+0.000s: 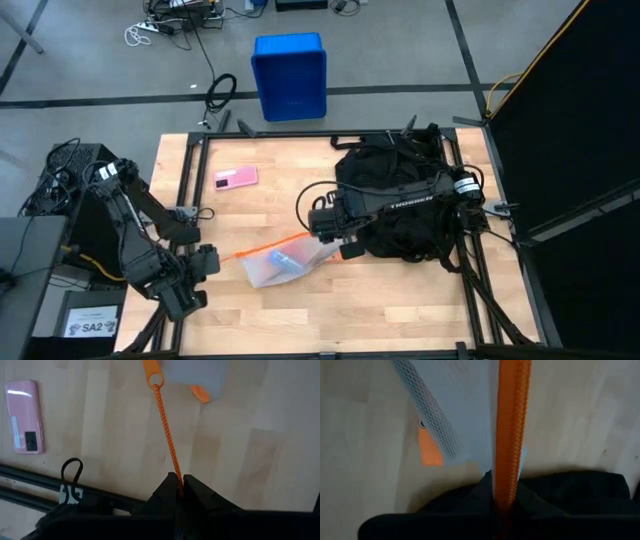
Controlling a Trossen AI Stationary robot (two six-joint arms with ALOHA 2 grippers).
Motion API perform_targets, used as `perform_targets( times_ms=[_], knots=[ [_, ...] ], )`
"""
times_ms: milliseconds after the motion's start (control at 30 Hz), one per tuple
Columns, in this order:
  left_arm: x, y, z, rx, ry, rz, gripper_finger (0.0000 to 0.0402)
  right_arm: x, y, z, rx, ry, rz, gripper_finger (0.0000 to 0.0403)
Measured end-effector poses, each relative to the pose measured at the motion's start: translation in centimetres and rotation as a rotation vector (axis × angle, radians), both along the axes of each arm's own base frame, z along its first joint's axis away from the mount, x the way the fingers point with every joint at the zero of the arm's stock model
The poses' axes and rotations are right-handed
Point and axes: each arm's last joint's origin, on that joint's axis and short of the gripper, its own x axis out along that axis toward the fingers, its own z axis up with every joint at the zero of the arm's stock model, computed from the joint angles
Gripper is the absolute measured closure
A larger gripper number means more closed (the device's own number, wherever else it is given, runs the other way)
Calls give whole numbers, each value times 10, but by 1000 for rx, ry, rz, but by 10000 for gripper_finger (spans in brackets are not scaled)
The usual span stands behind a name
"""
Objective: Unpack backpack
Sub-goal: Close the zip bag
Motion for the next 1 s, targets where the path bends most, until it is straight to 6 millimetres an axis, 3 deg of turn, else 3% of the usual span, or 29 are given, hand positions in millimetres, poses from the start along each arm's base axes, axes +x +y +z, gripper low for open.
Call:
perform_targets(
  times_ms=[233, 433, 667, 833, 1000],
  knots=[
    [-1, 1, 1, 69, -53, -58, 401, 2, 19, 11, -140, -92, 28, 403],
    [7, 7, 3, 211, -189, -130, 401, 20, -1, 58, -315, -358, -66, 403],
    [18, 17, 6, 284, -192, -180, 401, 35, -20, 106, -450, -615, -98, 403],
    [21, 20, 6, 280, -172, -179, 401, 33, -2, 103, -365, -600, -34, 403],
    [21, 13, 0, 226, -110, -153, 401, 21, 33, 61, -241, -422, 28, 403]
  ],
)
